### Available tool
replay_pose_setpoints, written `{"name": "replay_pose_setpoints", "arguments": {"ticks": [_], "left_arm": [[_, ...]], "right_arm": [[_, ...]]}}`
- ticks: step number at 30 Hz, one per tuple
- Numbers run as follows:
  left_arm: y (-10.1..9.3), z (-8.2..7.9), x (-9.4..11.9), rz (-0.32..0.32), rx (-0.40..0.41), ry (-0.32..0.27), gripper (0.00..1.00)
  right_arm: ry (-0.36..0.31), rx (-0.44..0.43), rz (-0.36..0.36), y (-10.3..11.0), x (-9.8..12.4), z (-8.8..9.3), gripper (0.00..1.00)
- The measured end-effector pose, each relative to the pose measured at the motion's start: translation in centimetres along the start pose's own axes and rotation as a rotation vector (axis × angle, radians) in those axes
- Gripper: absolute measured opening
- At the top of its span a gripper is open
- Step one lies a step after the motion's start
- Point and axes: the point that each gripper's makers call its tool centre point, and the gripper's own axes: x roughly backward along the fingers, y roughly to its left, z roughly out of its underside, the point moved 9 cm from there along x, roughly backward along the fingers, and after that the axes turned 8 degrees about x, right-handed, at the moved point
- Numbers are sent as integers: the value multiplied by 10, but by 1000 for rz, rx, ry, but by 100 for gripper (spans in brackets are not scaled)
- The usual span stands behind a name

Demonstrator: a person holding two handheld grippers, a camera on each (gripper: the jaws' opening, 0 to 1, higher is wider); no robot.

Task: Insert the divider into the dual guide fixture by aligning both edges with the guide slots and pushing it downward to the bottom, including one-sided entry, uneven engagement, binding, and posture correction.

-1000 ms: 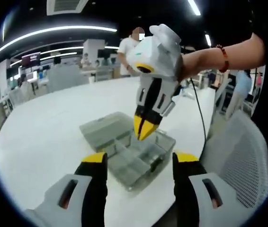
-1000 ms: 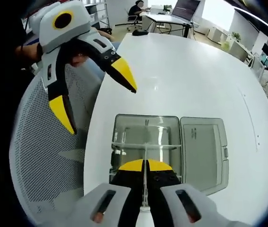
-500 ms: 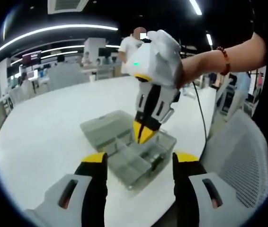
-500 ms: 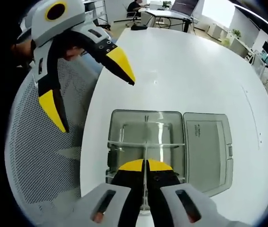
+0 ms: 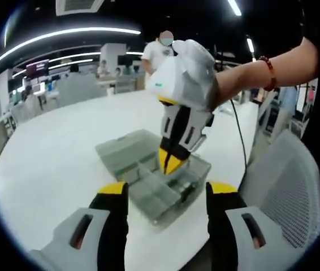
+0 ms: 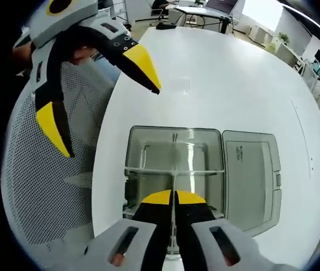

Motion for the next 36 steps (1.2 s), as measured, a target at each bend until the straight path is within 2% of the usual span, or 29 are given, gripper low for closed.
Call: {"name": "replay_pose_setpoints", "arguments": {"ticks": [7, 15, 18, 21, 28, 33, 36], "left_arm": [[0, -1, 1, -5, 3, 3, 55], [3, 0, 2, -11, 4, 16, 55], [7, -1, 2, -20, 13, 21, 55], [9, -5, 4, -29, 34, -3, 55], [7, -1, 12, -60, 30, 37, 55], [8, 3, 19, -101, 75, 41, 55], [10, 7, 23, -123, 69, 69, 55]], "right_arm": [[33, 10, 15, 1, -4, -3, 0], [22, -15, 7, -1, -3, -1, 0], [26, 5, 17, 0, -3, -1, 0], [29, 9, 43, 3, -3, -1, 0], [-19, -56, 99, 8, 1, 4, 0], [-40, -102, 142, 13, 7, 6, 4], [-59, -118, 163, 16, 12, 3, 5]]}}
